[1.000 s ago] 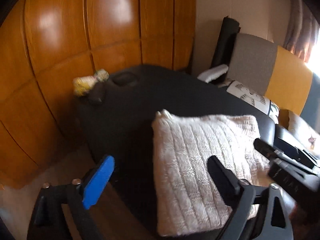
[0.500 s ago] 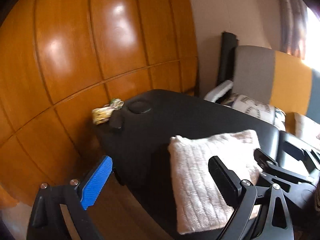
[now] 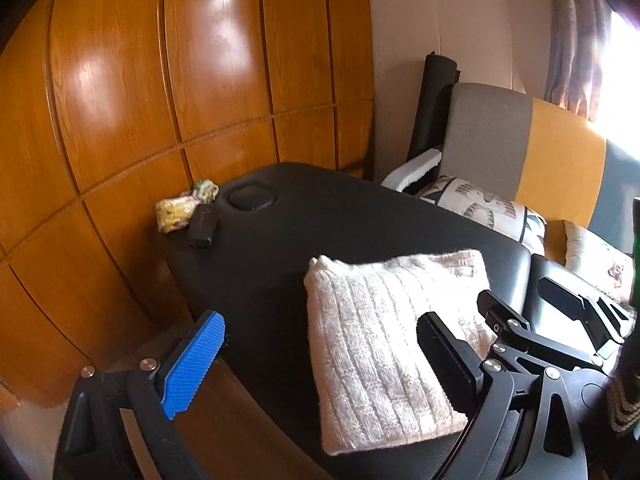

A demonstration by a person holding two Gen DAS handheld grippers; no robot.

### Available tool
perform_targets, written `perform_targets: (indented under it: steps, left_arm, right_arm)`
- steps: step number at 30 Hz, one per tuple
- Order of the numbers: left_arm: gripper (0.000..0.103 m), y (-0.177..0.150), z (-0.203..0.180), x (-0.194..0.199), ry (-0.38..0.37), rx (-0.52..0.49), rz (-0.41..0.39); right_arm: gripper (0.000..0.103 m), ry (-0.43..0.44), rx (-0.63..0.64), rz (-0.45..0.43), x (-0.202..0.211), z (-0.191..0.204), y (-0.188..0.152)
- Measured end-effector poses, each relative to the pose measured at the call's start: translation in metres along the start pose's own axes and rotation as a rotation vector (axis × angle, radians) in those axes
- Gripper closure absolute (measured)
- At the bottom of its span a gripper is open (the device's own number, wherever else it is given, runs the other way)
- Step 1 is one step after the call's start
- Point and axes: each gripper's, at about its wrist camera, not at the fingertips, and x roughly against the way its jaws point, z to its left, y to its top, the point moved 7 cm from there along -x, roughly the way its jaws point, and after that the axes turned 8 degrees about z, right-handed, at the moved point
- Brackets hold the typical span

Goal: Fold clothes
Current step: 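Release the squared bundle with both grippers and pull them back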

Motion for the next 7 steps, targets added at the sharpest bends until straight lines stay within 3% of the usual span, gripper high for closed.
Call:
perform_targets:
  steps: [7]
  left_arm:
    - [0.011,-0.0015,0.0072,-0.0043,0.018,0.016,-0.014]
  right_arm:
    - [0.032,0.000,0.019,0.010,-0.0013,0.0038,0.0027]
